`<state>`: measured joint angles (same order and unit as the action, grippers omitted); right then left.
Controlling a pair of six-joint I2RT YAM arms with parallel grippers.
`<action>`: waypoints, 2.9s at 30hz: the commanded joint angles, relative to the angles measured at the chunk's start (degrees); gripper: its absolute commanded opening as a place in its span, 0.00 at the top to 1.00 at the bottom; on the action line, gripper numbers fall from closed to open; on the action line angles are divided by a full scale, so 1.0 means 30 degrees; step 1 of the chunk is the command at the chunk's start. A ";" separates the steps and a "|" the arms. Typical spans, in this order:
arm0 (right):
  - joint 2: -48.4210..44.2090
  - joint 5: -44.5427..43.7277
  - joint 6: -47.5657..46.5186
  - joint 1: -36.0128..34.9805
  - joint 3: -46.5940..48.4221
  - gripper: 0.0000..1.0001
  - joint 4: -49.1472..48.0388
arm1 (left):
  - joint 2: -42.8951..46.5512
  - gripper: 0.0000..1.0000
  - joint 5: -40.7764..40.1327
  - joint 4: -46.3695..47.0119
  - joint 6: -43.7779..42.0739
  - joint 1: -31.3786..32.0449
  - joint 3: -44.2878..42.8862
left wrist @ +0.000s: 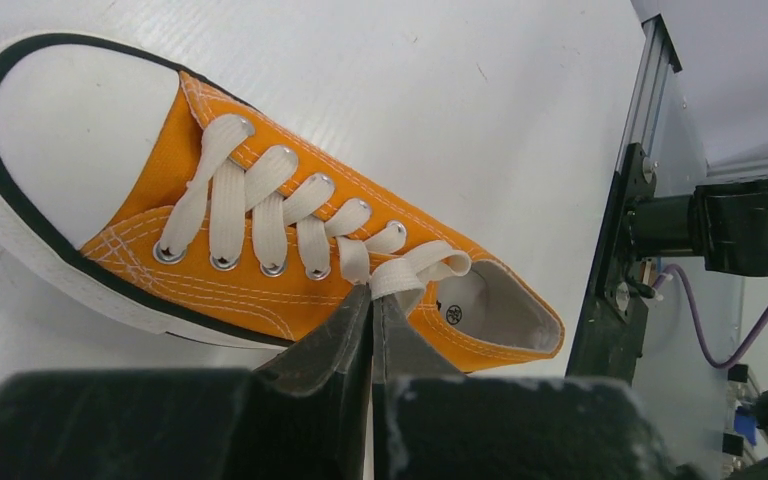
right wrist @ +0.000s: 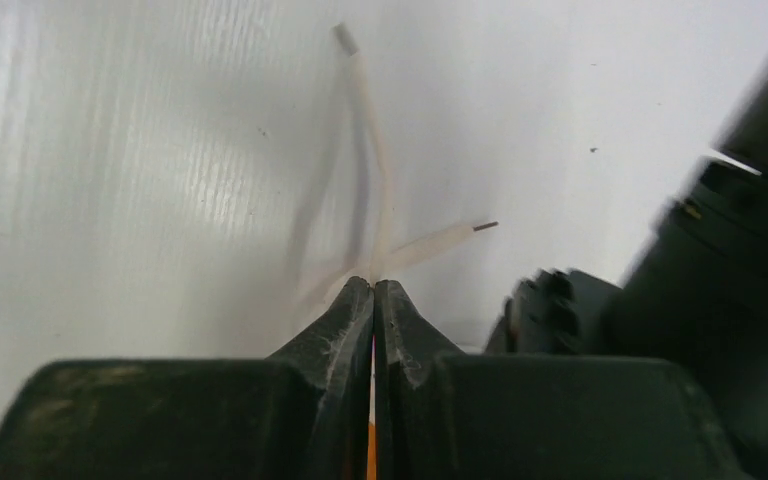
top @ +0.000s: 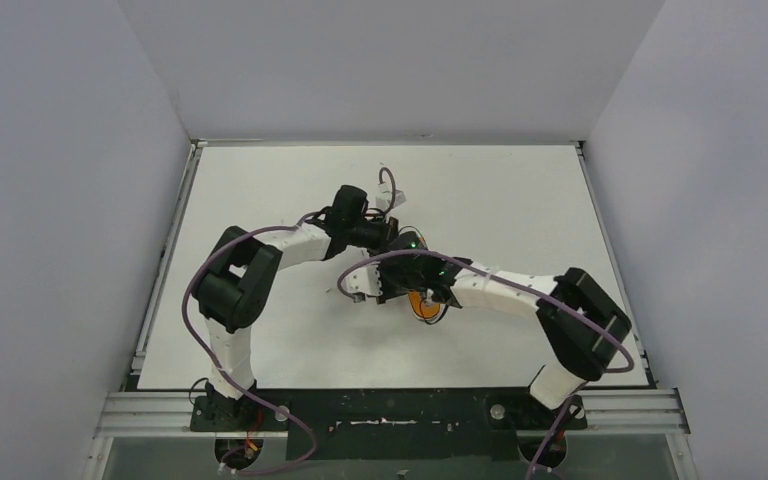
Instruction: Tie the shoes
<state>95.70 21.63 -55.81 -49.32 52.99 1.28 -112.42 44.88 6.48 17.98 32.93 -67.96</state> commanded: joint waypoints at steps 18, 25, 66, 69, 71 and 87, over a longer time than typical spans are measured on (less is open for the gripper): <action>-1.1808 -0.3095 3.2448 0.5858 -0.0765 1.00 1.1816 | 0.2015 1.00 -0.2650 0.2847 0.5776 0.0607 0.0813; -1.0375 -0.2135 3.8877 0.9053 -0.1144 0.99 1.3599 | 0.1981 1.00 -0.3778 0.2583 0.6082 0.0772 0.1423; -0.5119 0.9370 1.4984 0.9964 -0.1207 0.44 0.4368 | 0.4116 1.00 -0.2641 0.0742 0.5091 0.0275 0.3099; -0.4465 0.8813 1.4475 0.9474 -0.1044 0.43 0.4593 | 0.4292 1.00 -0.2465 0.1058 0.5311 0.0274 0.3295; -0.4110 0.8551 1.4290 0.9266 -0.1064 0.44 0.4472 | 0.4418 1.00 -0.2423 0.0966 0.5240 0.0260 0.3321; -0.4371 0.6809 1.4421 0.8747 -0.2076 0.65 0.4072 | 0.5451 1.00 -0.1702 0.0462 0.5206 0.0069 0.3760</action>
<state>85.47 43.42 -12.49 -22.72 47.62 16.01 -99.09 37.54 5.96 33.50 33.54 -57.45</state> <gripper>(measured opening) 0.352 0.003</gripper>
